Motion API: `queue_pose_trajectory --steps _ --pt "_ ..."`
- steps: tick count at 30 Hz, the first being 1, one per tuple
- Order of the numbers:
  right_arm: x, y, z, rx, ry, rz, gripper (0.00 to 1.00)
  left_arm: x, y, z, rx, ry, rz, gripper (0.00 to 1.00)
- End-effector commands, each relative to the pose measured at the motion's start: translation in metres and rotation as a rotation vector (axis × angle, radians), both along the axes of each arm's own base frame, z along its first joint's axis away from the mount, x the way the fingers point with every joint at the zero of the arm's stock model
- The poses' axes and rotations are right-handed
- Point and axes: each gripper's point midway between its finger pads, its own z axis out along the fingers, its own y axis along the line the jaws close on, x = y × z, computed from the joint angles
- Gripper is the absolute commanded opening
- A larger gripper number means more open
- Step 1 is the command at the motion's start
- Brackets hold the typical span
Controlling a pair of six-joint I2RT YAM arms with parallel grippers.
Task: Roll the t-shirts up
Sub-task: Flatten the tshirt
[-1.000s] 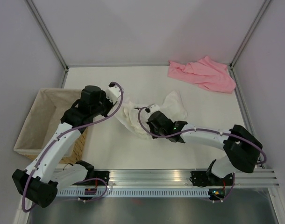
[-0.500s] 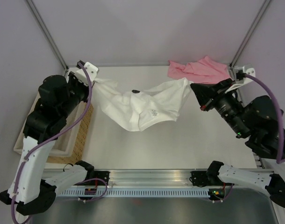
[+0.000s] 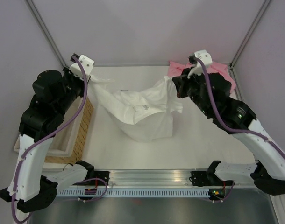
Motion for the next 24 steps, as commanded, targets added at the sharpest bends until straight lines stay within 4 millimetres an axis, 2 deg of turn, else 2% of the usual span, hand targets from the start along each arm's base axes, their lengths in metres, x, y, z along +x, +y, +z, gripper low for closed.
queue_pose_trajectory --steps 1,2,3,5,6,8,9,10,11,12,13,14,15,16,17,18,19,20,21,22,23,24 --pt "0.041 0.032 0.011 0.01 0.005 0.096 0.0 0.01 0.009 0.013 -0.037 -0.044 0.08 0.02" --pt "0.052 0.038 0.012 0.027 0.015 0.115 0.0 0.01 0.015 0.016 -0.041 -0.057 0.114 0.02" --pt "0.079 0.048 0.018 0.046 0.023 0.132 0.0 0.01 0.018 0.025 -0.056 -0.091 0.13 0.02" --pt "0.104 0.061 0.028 0.06 0.02 0.15 0.0 0.009 0.029 0.036 -0.07 -0.129 0.193 0.02" --pt "0.125 0.077 0.046 0.083 0.006 0.187 0.0 0.008 0.033 0.042 -0.077 -0.152 0.211 0.02" --pt "0.138 0.092 0.069 0.119 -0.028 0.238 0.0 0.003 0.042 0.063 -0.112 -0.212 0.249 0.02" --pt "0.142 0.102 0.095 0.182 -0.069 0.283 0.0 0.001 0.045 0.069 -0.12 -0.228 0.258 0.02" --pt "0.143 0.102 0.119 0.235 -0.125 0.31 0.0 -0.005 0.05 0.081 -0.133 -0.262 0.275 0.02" --pt "0.137 0.106 0.118 0.258 -0.1 0.343 0.0 -0.008 0.052 0.086 -0.143 -0.278 0.28 0.02" --pt "0.14 0.098 0.132 0.322 -0.13 0.347 0.01 -0.011 0.054 0.091 -0.144 -0.291 0.281 0.02" --pt "0.137 0.095 0.135 0.351 -0.133 0.377 0.0 -0.012 0.052 0.094 -0.144 -0.295 0.26 0.02" --pt "0.137 0.088 0.119 0.358 -0.092 0.373 0.0 -0.014 0.048 0.097 -0.144 -0.298 0.235 0.02" --pt "0.146 0.071 0.124 0.382 -0.128 0.35 0.0 -0.013 0.042 0.094 -0.14 -0.285 0.203 0.02" --pt "0.151 0.062 0.115 0.391 -0.103 0.336 0.0 -0.013 0.029 0.092 -0.145 -0.272 0.127 0.02" --pt "0.159 0.055 0.093 0.375 -0.05 0.311 0.0 -0.01 0.017 0.076 -0.142 -0.215 0.077 0.02" --pt "0.172 0.037 0.079 0.366 -0.022 0.262 0.0 -0.007 0.005 0.066 -0.142 -0.181 0.023 0.02" --pt "0.181 0.029 0.064 0.356 0.008 0.238 0.0 -0.008 -0.016 0.055 -0.144 -0.143 -0.088 0.02" --pt "0.191 0.022 0.038 0.339 0.064 0.214 0.0 -0.002 -0.032 0.029 -0.142 -0.062 -0.143 0.02" --pt "0.202 0.004 0.023 0.329 0.093 0.167 0.0 -0.005 -0.055 0.013 -0.14 -0.011 -0.267 0.02" --pt "0.209 -0.006 0.009 0.321 0.117 0.14 0.0 -0.005 -0.067 -0.004 -0.136 0.039 -0.323 0.02" --pt "0.224 -0.027 -0.017 0.304 0.163 0.083 0.0 0.0 -0.081 -0.041 -0.131 0.139 -0.371 0.02" --pt "0.23 -0.038 -0.03 0.295 0.187 0.053 0.0 -0.001 -0.093 -0.06 -0.131 0.198 -0.428 0.02"
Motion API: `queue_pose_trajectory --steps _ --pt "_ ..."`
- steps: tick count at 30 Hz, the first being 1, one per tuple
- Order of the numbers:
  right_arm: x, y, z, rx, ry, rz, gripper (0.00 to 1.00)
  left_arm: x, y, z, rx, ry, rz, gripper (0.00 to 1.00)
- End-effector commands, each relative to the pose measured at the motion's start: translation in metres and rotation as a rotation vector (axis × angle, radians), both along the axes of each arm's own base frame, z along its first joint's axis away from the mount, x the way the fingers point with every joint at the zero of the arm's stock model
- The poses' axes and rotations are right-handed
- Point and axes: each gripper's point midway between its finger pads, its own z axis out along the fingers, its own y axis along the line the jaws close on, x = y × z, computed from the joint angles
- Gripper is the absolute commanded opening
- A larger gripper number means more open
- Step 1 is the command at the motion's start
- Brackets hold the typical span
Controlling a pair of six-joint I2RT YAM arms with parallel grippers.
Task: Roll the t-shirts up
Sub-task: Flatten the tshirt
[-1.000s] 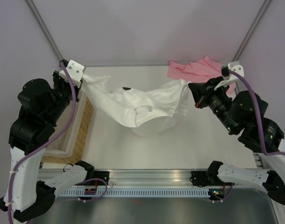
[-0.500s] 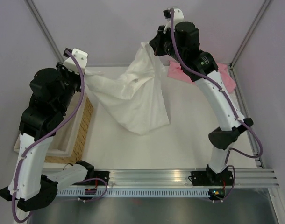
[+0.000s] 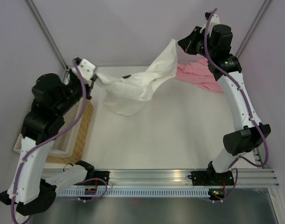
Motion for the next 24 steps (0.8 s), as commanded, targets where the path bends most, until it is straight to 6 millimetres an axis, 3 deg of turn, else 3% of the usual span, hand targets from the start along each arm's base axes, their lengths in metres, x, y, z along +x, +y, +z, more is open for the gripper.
queue_pose_trajectory --steps 1,3,4,5,6,7,8,9,10,11,13,14,15,18,19,20,21,22,23,24 --pt "0.026 -0.036 -0.053 -0.021 0.106 -0.067 0.01 -0.009 -0.081 -0.101 0.003 0.326 -0.399 0.02" --pt "0.043 -0.064 -0.096 -0.086 0.186 -0.14 0.0 -0.015 -0.106 -0.159 0.037 0.488 -0.496 0.02" --pt "0.047 -0.072 -0.111 -0.112 0.211 -0.159 0.0 -0.03 -0.128 -0.177 0.07 0.532 -0.582 0.02" --pt "0.054 -0.077 -0.14 -0.144 0.274 -0.171 0.0 -0.038 -0.138 -0.206 0.12 0.587 -0.618 0.02" --pt "0.058 -0.082 -0.155 -0.192 0.291 -0.18 0.01 -0.045 -0.151 -0.227 0.165 0.625 -0.656 0.02" --pt "0.061 -0.084 -0.168 -0.212 0.316 -0.183 0.07 -0.067 -0.171 -0.246 0.24 0.644 -0.732 0.04" --pt "0.066 -0.086 -0.193 -0.236 0.371 -0.19 0.25 -0.079 -0.177 -0.269 0.314 0.666 -0.779 0.09" --pt "0.069 -0.09 -0.204 -0.262 0.388 -0.198 0.34 -0.093 -0.185 -0.283 0.367 0.682 -0.825 0.18" --pt "0.072 -0.098 -0.215 -0.294 0.412 -0.238 0.43 -0.116 -0.197 -0.304 0.453 0.715 -0.897 0.44" --pt "0.072 -0.104 -0.232 -0.324 0.46 -0.261 0.56 -0.128 -0.198 -0.318 0.513 0.723 -0.942 0.54" --pt "0.07 -0.123 -0.245 -0.384 0.503 -0.347 0.61 -0.148 -0.202 -0.335 0.592 0.76 -1.001 0.67" --pt "0.061 -0.132 -0.252 -0.412 0.531 -0.384 0.63 -0.148 -0.202 -0.335 0.594 0.761 -1.0 0.84" --pt "0.055 -0.135 -0.255 -0.422 0.541 -0.4 0.63 -0.145 -0.202 -0.335 0.598 0.756 -0.988 0.85" --pt "0.019 -0.136 -0.265 -0.383 0.552 -0.417 0.63 -0.106 -0.2 -0.325 0.578 0.673 -0.824 0.85" --pt "0.004 -0.133 -0.249 -0.345 0.511 -0.422 0.63 -0.074 -0.19 -0.317 0.524 0.653 -0.71 0.83" --pt "-0.015 -0.127 -0.28 -0.354 0.55 -0.403 0.62 -0.053 -0.187 -0.308 0.446 0.652 -0.641 0.78" --pt "-0.027 -0.122 -0.288 -0.354 0.554 -0.395 0.62 -0.014 -0.165 -0.302 0.373 0.664 -0.511 0.63" --pt "-0.042 -0.116 -0.284 -0.341 0.537 -0.386 0.61 0.009 -0.154 -0.295 0.331 0.655 -0.428 0.58" --pt "-0.064 -0.1 -0.314 -0.337 0.591 -0.337 0.6 0.033 -0.144 -0.3 0.296 0.667 -0.337 0.55" --pt "-0.076 -0.092 -0.323 -0.329 0.605 -0.311 0.6 0.062 -0.113 -0.302 0.278 0.665 -0.199 0.53"
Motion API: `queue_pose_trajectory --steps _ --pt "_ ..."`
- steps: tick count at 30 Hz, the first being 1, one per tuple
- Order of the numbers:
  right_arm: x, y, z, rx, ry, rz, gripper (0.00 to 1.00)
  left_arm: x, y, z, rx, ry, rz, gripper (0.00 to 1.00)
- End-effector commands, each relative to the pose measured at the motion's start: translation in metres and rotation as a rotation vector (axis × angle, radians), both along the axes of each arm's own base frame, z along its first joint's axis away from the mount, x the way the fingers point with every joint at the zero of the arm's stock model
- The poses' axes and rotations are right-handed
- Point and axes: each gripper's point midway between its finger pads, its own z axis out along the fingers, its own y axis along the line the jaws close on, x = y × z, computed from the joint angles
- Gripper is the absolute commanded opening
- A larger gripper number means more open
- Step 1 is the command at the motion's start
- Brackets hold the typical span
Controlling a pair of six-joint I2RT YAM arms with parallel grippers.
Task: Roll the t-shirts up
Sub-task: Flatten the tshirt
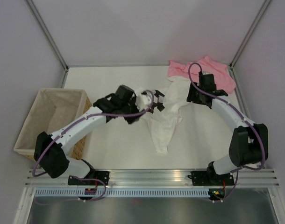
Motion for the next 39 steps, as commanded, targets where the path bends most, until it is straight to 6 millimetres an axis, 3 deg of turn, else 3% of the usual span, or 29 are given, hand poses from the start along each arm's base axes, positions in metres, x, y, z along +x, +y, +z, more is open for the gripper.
queue_pose_trajectory --steps 1,2,3,6,7,9,10,13,18,21,22,23,24,25,26,28,30,32,33,34,35,36,38,39 --pt "-0.029 0.035 0.0 0.078 -0.068 0.044 0.59 0.101 0.055 0.025 -0.039 -0.153 0.396 0.52" --pt "-0.049 0.049 -0.02 0.095 -0.025 0.069 0.58 0.116 0.062 0.014 -0.034 -0.151 0.442 0.53" --pt "-0.058 0.056 -0.027 0.1 -0.011 0.084 0.59 0.13 0.08 0.008 -0.021 -0.152 0.503 0.55" --pt "-0.093 0.086 -0.045 0.163 0.026 0.147 0.6 0.153 0.097 -0.021 0.03 -0.132 0.574 0.64" --pt "-0.108 0.087 -0.059 0.177 0.054 0.149 0.61 0.161 0.104 -0.025 0.038 -0.131 0.596 0.68" --pt "-0.115 0.094 -0.067 0.207 0.051 0.148 0.61 0.174 0.109 -0.043 0.05 -0.111 0.615 0.71" --pt "-0.125 0.092 -0.08 0.209 0.077 0.148 0.61 0.177 0.109 -0.048 0.052 -0.103 0.616 0.72" --pt "-0.134 0.111 -0.089 0.304 0.087 0.2 0.62 0.19 0.111 -0.069 0.079 -0.091 0.622 0.73" --pt "-0.136 0.123 -0.1 0.383 0.088 0.203 0.59 0.207 0.115 -0.084 0.1 -0.112 0.651 0.69" --pt "-0.129 0.117 -0.108 0.351 0.073 0.166 0.31 0.209 0.113 -0.085 0.073 -0.132 0.649 0.63" --pt "-0.127 0.116 -0.11 0.347 0.075 0.155 0.14 0.209 0.112 -0.083 0.066 -0.141 0.645 0.62" --pt "-0.126 0.115 -0.11 0.344 0.074 0.153 0.08 0.213 0.112 -0.082 0.063 -0.157 0.644 0.6" --pt "-0.121 0.117 -0.105 0.348 0.064 0.154 0.0 0.215 0.113 -0.081 0.067 -0.165 0.646 0.52" --pt "-0.119 0.118 -0.102 0.343 0.062 0.16 0.0 0.216 0.114 -0.083 0.076 -0.166 0.648 0.46" --pt "-0.115 0.118 -0.096 0.337 0.046 0.163 0.0 0.219 0.117 -0.087 0.086 -0.167 0.657 0.27" --pt "-0.101 0.118 -0.07 0.315 -0.004 0.168 0.0 0.222 0.119 -0.087 0.088 -0.168 0.66 0.04" --pt "-0.087 0.115 -0.045 0.279 -0.062 0.183 0.0 0.226 0.124 -0.085 0.089 -0.179 0.68 0.02" --pt "-0.063 0.117 -0.005 0.27 -0.138 0.209 0.0 0.238 0.133 -0.073 0.076 -0.234 0.714 0.02" --pt "-0.043 0.121 0.031 0.283 -0.207 0.223 0.0 0.243 0.135 -0.058 0.058 -0.266 0.722 0.02" --pt "-0.034 0.114 0.043 0.272 -0.211 0.21 0.0 0.247 0.137 -0.047 0.048 -0.289 0.724 0.02" --pt "-0.023 0.111 0.061 0.255 -0.243 0.222 0.0 0.258 0.138 -0.024 0.03 -0.336 0.736 0.02" --pt "-0.003 0.115 0.103 0.267 -0.319 0.233 0.0 0.259 0.142 -0.009 0.042 -0.359 0.735 0.02" --pt "0.01 0.107 0.135 0.255 -0.349 0.226 0.0 0.266 0.146 0.032 0.014 -0.432 0.754 0.02" --pt "0.019 0.107 0.177 0.249 -0.427 0.243 0.0 0.265 0.147 0.05 -0.01 -0.461 0.757 0.02"
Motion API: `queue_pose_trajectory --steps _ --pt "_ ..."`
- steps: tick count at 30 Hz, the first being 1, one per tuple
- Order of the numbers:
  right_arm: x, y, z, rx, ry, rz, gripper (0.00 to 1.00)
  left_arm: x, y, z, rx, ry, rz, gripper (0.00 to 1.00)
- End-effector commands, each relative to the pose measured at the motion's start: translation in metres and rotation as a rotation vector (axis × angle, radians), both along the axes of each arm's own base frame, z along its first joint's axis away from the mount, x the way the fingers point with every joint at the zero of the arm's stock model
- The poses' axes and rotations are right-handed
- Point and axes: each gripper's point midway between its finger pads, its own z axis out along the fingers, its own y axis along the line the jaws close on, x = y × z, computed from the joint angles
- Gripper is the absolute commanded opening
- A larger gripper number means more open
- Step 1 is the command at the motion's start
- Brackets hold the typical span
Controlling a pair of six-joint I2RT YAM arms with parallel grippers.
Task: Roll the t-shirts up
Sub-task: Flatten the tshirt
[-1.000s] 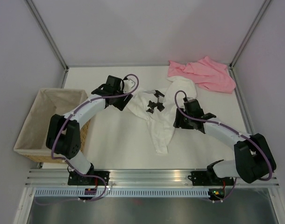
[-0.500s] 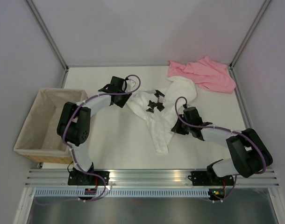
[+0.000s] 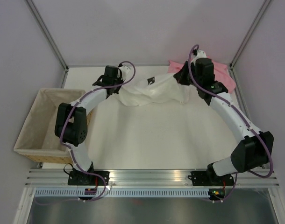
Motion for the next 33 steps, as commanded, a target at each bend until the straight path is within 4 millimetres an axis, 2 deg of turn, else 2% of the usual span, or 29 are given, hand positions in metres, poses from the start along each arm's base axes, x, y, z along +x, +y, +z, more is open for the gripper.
queue_pose_trajectory --steps 1,2,3,4,6,7,8,9,10,11,12,13,14,15,16,18,22,26,30,32,33 --pt "0.015 -0.011 0.081 -0.046 -0.131 0.011 0.0 0.021 0.013 0.138 -0.035 -0.313 0.037 0.02" --pt "0.015 -0.012 0.096 -0.047 -0.158 0.01 0.0 0.016 0.016 0.155 -0.048 -0.345 0.04 0.02" --pt "0.01 -0.014 0.121 -0.041 -0.21 0.007 0.0 0.01 0.018 0.167 -0.058 -0.368 0.038 0.02" --pt "0.006 -0.021 0.125 -0.065 -0.217 -0.008 0.0 -0.003 0.018 0.197 -0.087 -0.427 0.019 0.02" --pt "-0.01 -0.031 0.131 -0.086 -0.235 -0.024 0.0 -0.024 0.014 0.191 -0.107 -0.413 -0.034 0.02" --pt "-0.016 -0.034 0.128 -0.094 -0.236 -0.031 0.0 -0.042 0.013 0.206 -0.13 -0.441 -0.066 0.02" --pt "-0.029 -0.04 0.133 -0.091 -0.255 -0.04 0.0 -0.058 0.003 0.178 -0.152 -0.372 -0.136 0.02" --pt "-0.035 -0.043 0.107 -0.108 -0.206 -0.036 0.0 -0.07 0.0 0.169 -0.152 -0.348 -0.178 0.02" --pt "-0.043 -0.045 0.096 -0.116 -0.189 -0.036 0.0 -0.094 -0.006 0.144 -0.166 -0.269 -0.243 0.02" --pt "-0.056 -0.051 0.075 -0.134 -0.151 -0.041 0.0 -0.109 -0.009 0.129 -0.145 -0.219 -0.314 0.02" --pt "-0.061 -0.057 0.063 -0.151 -0.126 -0.055 0.0 -0.127 -0.013 0.113 -0.141 -0.156 -0.387 0.04" --pt "-0.069 -0.068 0.059 -0.175 -0.127 -0.091 0.0 -0.17 -0.024 0.082 -0.178 -0.002 -0.512 0.19" --pt "-0.076 -0.072 0.033 -0.203 -0.075 -0.096 0.0 -0.191 -0.025 0.069 -0.133 0.034 -0.646 0.35" --pt "-0.08 -0.077 0.024 -0.215 -0.059 -0.107 0.0 -0.214 -0.032 0.059 -0.155 0.083 -0.745 0.49" --pt "-0.086 -0.081 0.014 -0.233 -0.046 -0.112 0.0 -0.239 -0.027 0.044 -0.13 0.137 -0.806 0.67" --pt "-0.088 -0.092 0.005 -0.25 -0.027 -0.139 0.0 -0.252 -0.023 0.037 -0.123 0.174 -0.826 0.72" --pt "-0.086 -0.106 -0.005 -0.272 0.003 -0.164 0.0 -0.244 -0.019 0.04 -0.12 0.203 -0.753 0.73" --pt "-0.084 -0.105 -0.016 -0.274 0.028 -0.15 0.0 -0.206 -0.011 0.034 -0.077 0.193 -0.605 0.72" --pt "-0.084 -0.102 -0.028 -0.266 0.045 -0.137 0.0 -0.16 -0.002 0.013 -0.042 0.23 -0.403 0.71" --pt "-0.084 -0.102 -0.035 -0.271 0.058 -0.135 0.0 -0.143 -0.004 0.008 -0.051 0.232 -0.35 0.71" --pt "-0.084 -0.101 -0.038 -0.267 0.063 -0.131 0.0 -0.128 -0.006 0.005 -0.06 0.23 -0.302 0.71"
